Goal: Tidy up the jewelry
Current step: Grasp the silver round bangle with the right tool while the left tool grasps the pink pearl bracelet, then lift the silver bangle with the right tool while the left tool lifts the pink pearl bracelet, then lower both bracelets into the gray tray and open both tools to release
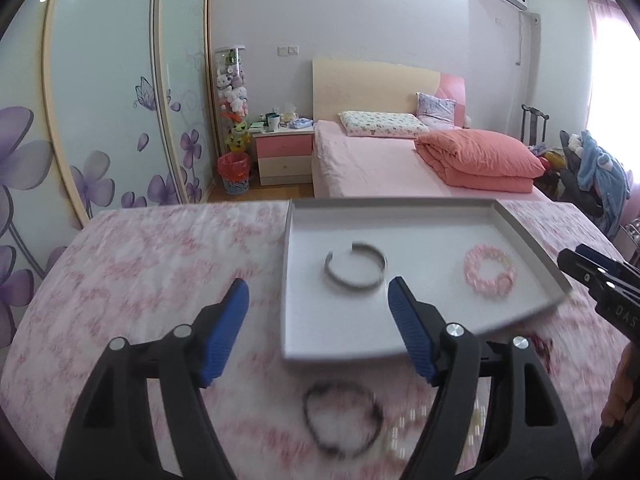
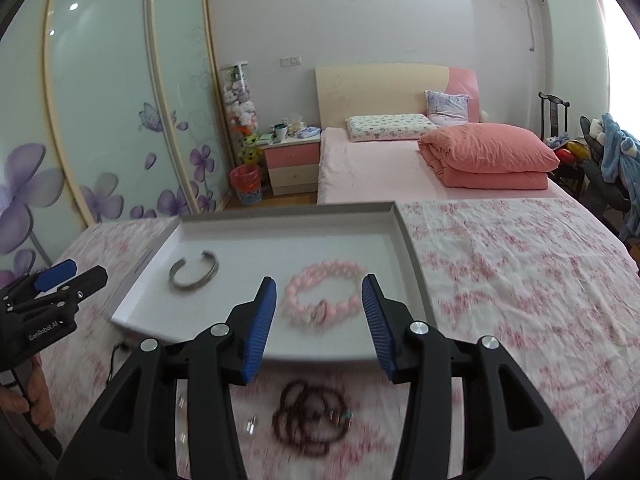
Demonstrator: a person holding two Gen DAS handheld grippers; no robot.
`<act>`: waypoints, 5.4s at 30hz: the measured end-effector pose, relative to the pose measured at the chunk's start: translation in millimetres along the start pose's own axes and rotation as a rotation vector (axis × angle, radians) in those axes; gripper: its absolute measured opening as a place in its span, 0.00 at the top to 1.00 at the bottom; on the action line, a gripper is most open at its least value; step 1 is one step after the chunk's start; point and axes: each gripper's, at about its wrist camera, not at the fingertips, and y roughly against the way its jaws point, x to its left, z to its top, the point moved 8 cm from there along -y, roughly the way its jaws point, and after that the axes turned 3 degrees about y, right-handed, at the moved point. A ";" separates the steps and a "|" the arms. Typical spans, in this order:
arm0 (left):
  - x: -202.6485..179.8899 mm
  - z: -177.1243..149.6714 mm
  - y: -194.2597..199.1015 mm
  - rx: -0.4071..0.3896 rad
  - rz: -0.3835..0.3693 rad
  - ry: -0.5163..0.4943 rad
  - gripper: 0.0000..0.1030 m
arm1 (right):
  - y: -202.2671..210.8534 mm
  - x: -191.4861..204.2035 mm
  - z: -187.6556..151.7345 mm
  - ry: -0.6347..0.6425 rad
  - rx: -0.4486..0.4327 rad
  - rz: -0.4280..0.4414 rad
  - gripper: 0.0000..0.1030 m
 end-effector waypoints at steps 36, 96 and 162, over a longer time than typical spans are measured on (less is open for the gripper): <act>35.9 -79.8 101.8 0.041 -0.017 0.070 0.26 | 27.6 65.8 -133.3 0.140 0.352 0.034 0.17; -43.0 -93.4 103.9 0.110 -0.210 -0.028 0.94 | 59.7 28.1 -107.1 0.054 0.195 0.021 0.30; -47.0 28.0 75.3 -0.103 -0.165 0.032 0.94 | 98.2 21.2 33.9 0.038 -0.284 -0.018 0.29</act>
